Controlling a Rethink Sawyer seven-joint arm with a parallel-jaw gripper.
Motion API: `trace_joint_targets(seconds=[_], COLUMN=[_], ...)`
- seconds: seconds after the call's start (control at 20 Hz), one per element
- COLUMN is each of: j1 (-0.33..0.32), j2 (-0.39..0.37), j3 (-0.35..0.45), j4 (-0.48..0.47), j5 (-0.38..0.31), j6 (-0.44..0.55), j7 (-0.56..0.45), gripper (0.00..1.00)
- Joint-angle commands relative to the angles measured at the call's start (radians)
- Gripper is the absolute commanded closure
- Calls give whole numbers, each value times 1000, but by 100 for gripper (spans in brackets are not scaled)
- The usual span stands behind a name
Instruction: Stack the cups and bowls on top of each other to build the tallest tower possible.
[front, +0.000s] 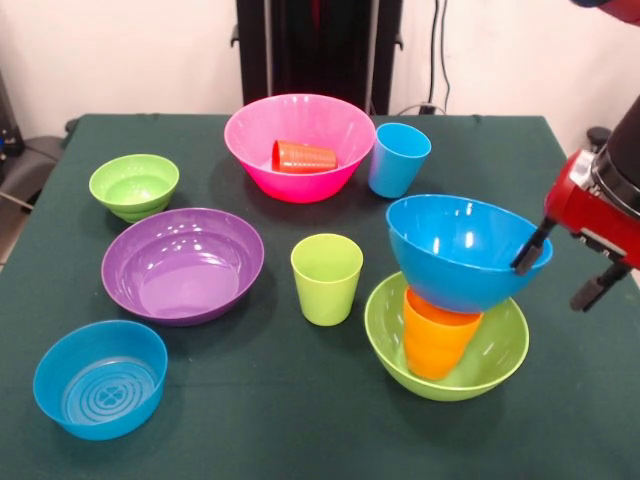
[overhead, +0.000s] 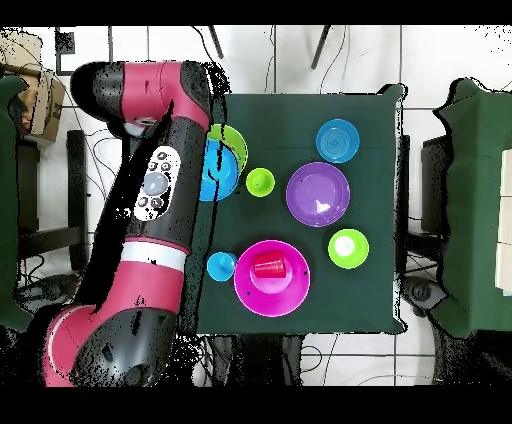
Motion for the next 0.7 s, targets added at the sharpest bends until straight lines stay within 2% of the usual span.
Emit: trace_joint_targets(seconds=[0.05, 0.3, 0.7], j1=[-28, -47, -58], j2=[-7, 0, -14], j3=[158, 185, 215], j4=[111, 122, 139], j5=[-90, -99, -120], j6=[-85, -123, -127], j7=[-161, -177, -191], gripper=[0, 0, 0])
